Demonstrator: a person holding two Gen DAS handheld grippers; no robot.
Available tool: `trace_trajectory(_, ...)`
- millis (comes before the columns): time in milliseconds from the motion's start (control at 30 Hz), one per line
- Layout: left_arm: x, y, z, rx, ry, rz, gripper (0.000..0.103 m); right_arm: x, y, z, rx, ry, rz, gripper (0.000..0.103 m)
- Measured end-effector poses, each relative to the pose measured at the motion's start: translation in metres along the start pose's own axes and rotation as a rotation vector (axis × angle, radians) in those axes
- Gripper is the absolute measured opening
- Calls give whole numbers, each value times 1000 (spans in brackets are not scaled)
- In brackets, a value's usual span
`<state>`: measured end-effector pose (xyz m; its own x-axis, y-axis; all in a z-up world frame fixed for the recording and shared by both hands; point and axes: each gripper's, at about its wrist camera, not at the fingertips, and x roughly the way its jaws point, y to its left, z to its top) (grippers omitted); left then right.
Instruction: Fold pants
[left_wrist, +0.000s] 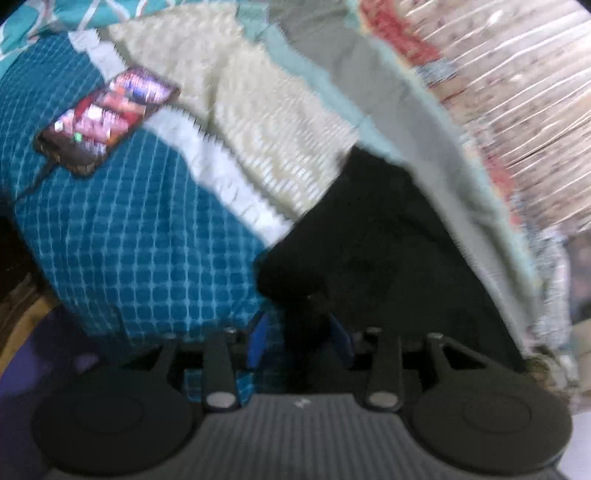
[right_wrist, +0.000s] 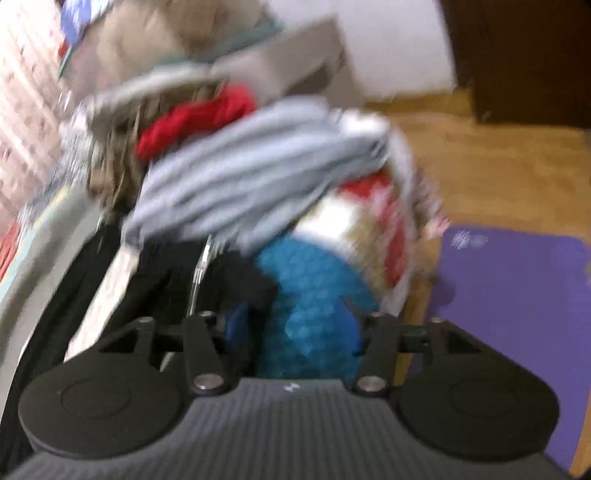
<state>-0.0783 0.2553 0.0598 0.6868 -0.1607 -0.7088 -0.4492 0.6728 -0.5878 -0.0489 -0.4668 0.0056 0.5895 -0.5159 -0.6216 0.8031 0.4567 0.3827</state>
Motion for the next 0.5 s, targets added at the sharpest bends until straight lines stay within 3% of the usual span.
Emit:
trace_trajectory(100,-21,-10,25,65,-103,21,41,-19,5,11,-28,-73,6,55)
trace_trajectory(233,0,-65,73,294,-212,142,46,-18,40,18,-95,-83,92,55)
trace_trajectory(300,31,-107,93,447,-237,161,62,-16,61,14,-124,-68,143,55)
trace_trajectory(400,90,-162,112,635,-206,156,67,-2,97,7,-194,-20,215,55)
trace_trajectory(500,162,-206,118,798,-165,196,86,22,131,9,-238,55,270,55)
